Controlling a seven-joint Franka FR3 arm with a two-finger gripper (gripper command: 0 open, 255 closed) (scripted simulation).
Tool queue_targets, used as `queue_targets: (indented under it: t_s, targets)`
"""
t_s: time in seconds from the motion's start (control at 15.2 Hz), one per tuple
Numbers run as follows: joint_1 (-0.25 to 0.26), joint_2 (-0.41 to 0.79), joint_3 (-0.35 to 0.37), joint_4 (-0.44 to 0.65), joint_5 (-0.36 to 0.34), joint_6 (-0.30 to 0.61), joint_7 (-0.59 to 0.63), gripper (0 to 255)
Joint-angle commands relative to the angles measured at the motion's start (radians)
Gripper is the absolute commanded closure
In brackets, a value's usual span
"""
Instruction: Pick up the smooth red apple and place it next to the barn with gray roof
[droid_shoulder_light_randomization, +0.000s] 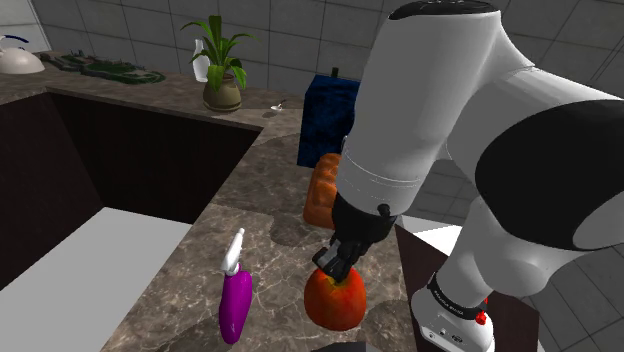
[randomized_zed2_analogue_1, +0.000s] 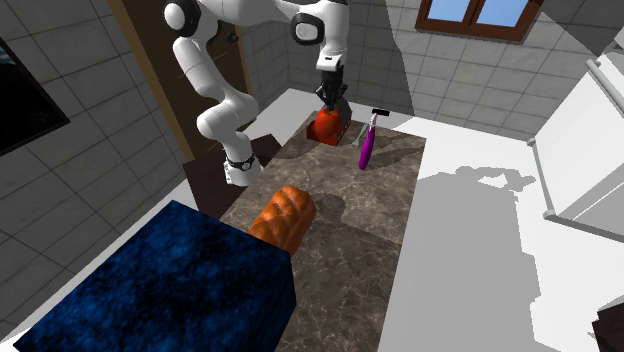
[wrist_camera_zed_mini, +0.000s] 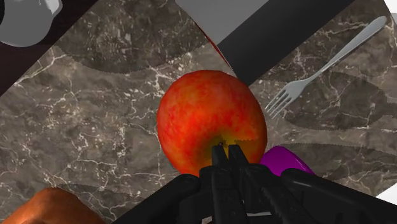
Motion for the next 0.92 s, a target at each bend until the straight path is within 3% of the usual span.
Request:
queue_targets:
  t_s: [0.0,0.86]
  targets:
    - [0.003,0.001,0.010,-0.025,0.007,0.027,0.001,255]
    - [0.009,0.035,0.073,-0.170,0.045,0.208,-0.001,255]
